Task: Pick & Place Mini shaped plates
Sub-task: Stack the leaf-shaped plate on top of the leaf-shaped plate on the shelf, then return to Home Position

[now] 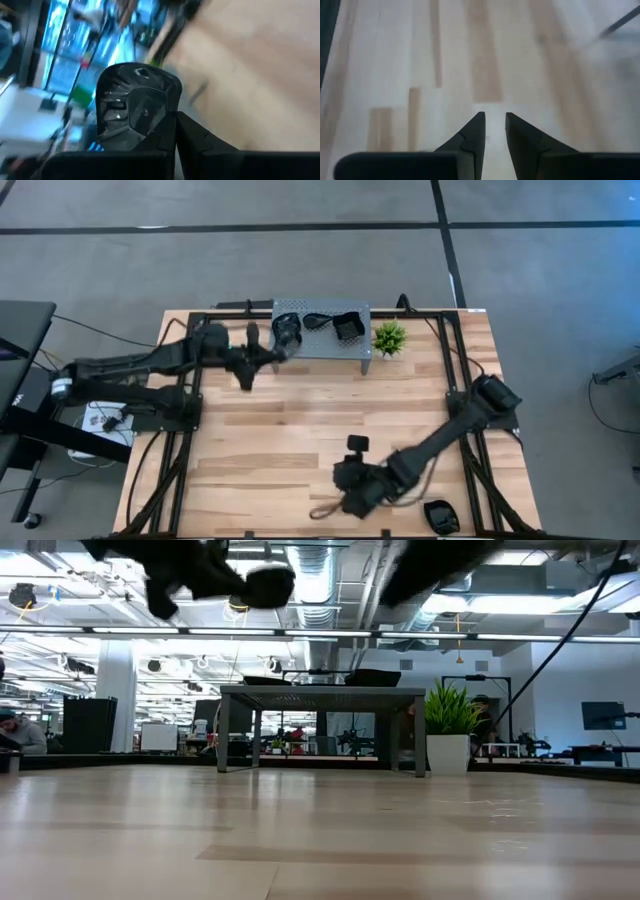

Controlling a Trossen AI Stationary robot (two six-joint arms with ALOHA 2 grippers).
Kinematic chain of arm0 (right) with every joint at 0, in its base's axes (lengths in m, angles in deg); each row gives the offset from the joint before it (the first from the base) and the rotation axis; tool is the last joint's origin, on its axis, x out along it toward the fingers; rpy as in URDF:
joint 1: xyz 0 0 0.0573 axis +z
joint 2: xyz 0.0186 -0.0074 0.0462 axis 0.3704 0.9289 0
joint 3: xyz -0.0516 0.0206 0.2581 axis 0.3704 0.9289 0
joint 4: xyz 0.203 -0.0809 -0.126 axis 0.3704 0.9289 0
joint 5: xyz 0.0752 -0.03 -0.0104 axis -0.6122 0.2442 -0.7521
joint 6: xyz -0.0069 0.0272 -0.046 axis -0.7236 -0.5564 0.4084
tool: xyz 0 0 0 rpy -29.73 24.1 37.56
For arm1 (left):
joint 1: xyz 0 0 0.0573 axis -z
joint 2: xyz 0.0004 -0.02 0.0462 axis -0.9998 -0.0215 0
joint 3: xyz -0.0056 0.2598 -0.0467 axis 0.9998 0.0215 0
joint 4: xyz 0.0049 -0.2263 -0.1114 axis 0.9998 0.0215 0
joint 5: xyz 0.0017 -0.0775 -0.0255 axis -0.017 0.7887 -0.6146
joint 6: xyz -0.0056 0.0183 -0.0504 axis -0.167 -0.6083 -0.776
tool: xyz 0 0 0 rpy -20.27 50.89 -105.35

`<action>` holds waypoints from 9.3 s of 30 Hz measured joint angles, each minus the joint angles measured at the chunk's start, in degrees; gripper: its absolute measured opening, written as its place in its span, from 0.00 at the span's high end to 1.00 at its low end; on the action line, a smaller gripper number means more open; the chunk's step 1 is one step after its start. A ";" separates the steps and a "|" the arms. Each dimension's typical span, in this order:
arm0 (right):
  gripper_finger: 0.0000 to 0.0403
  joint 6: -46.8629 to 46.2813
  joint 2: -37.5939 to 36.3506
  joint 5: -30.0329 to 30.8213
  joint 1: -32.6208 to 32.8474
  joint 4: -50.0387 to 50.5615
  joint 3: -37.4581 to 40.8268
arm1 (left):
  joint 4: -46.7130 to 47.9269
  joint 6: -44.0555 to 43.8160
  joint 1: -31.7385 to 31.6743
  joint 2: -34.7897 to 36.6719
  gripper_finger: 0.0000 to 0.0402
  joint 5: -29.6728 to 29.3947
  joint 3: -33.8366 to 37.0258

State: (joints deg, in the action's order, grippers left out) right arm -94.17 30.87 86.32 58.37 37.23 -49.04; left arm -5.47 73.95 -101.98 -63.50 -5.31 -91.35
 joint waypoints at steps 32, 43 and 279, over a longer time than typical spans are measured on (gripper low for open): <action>0.83 5.01 0.28 -19.78 -12.12 -5.64 3.12 | -2.70 1.70 -21.54 -11.03 0.98 6.89 0.09; 0.83 5.01 0.28 -19.79 -12.10 -6.70 3.12 | -3.94 0.71 -21.13 -13.46 0.83 6.50 0.09; 0.72 33.46 -42.89 -19.67 -37.46 -45.76 46.39 | -51.30 -57.91 -1.09 -3.93 0.99 -10.73 23.21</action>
State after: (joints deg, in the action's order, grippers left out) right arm -60.71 -12.02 66.65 20.92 -8.53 -2.65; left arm -56.77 16.05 -103.07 -67.44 -16.05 -68.14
